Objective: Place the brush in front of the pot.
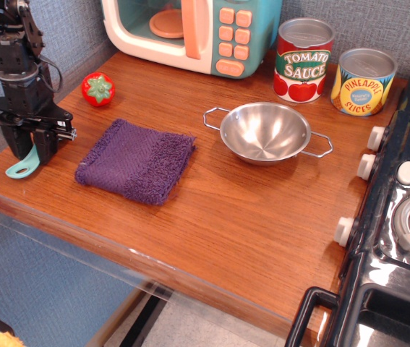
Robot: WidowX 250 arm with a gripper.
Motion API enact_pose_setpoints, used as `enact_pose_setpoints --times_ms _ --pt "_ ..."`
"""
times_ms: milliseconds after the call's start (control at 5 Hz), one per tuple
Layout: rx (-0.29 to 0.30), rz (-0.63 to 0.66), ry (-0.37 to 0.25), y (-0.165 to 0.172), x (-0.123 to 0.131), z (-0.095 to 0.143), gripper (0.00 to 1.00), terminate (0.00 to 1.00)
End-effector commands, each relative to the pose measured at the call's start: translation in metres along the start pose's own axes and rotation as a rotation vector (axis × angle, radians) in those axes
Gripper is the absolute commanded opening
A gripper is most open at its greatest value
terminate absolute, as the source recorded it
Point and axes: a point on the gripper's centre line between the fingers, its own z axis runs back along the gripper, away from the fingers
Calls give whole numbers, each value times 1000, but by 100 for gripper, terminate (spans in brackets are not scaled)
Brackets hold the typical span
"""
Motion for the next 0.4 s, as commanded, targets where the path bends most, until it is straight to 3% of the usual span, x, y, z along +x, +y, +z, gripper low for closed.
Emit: enact_pose_setpoints --times_ms 0,200 --pt "-33 -75 -147 -8 5 57 0 0" --pt "-68 -174 -308 -42 -1 111 0 0"
